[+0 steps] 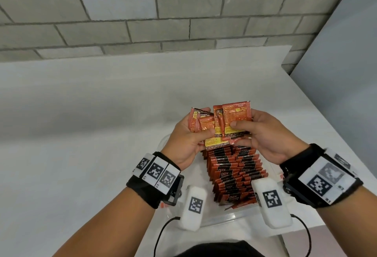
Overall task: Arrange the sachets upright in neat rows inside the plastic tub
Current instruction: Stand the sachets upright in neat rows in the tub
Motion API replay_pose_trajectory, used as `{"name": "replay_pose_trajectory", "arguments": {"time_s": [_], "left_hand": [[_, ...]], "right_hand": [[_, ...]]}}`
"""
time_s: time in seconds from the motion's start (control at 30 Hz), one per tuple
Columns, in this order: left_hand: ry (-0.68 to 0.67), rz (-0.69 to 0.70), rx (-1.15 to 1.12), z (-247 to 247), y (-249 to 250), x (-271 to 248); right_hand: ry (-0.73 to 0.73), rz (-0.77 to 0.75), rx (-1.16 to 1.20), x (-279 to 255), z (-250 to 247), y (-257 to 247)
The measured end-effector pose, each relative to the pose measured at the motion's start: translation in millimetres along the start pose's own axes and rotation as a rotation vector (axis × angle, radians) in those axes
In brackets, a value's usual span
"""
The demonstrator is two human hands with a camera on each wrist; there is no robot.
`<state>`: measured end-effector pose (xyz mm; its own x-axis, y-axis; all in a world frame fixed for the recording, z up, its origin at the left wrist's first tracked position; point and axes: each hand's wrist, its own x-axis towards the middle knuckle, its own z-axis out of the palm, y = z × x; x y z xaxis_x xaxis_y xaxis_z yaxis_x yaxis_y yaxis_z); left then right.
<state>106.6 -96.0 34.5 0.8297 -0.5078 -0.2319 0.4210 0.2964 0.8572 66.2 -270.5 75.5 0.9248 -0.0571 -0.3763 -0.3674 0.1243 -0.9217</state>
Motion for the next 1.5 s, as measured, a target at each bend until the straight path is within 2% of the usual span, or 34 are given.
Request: {"name": "replay_pose_trajectory", "arguments": {"time_s": [0.1, 0.27, 0.4, 0.53, 0.67, 0.73, 0.77, 0.83, 0.87, 0.9, 0.97, 1.07, 1.13, 1.2, 1.3, 1.5], "left_hand": [[0.004, 0.017, -0.025, 0, 3, 1], [-0.028, -0.021, -0.285, 1, 8, 1], [-0.038, -0.007, -0.256, 6, 6, -1], [-0.024, 0.010, -0.196, 16, 8, -3], [-0.098, 0.031, -0.165, 20, 13, -3], [-0.140, 0.022, -0.212, 20, 15, -2], [-0.158, 0.010, -0.224, 21, 14, -2], [-0.135, -0.015, -0.203, 24, 12, -1], [-0.112, -0.019, -0.189, 25, 11, 0], [-0.091, -0.018, -0.174, 25, 10, 1], [-0.059, -0.003, -0.133, 25, 11, 2], [-0.041, -0.012, -0.100, 25, 13, 3], [-0.061, -0.012, -0.103, 28, 14, 2], [-0.097, -0.030, -0.115, 29, 14, 2], [-0.162, -0.068, -0.212, 25, 19, -2], [-0.237, -0.089, -0.233, 20, 23, -8]], "right_hand": [[0.004, -0.018, 0.013, -1, -1, 0], [0.065, -0.093, 0.092, -2, -1, -3], [0.075, -0.088, 0.054, -3, 4, -5], [-0.017, -0.061, 0.044, -6, 13, -6], [-0.136, -0.074, 0.024, -11, 22, -10], [-0.161, -0.096, -0.071, -13, 28, -9], [-0.153, -0.140, -0.229, -15, 31, -8], [-0.077, -0.233, -0.779, -13, 35, -5], [-0.001, -0.229, -1.029, -13, 36, -5], [0.070, -0.213, -1.175, -14, 37, -6], [0.105, -0.261, -1.208, -17, 36, -11], [-0.036, -0.455, -1.174, -23, 34, -16], [-0.108, -0.548, -1.290, -23, 36, -15], [-0.067, -0.636, -1.371, -20, 37, -12], [-0.007, -0.659, -1.313, -17, 34, -14], [-0.053, -0.654, -1.145, -17, 34, -12]]}}
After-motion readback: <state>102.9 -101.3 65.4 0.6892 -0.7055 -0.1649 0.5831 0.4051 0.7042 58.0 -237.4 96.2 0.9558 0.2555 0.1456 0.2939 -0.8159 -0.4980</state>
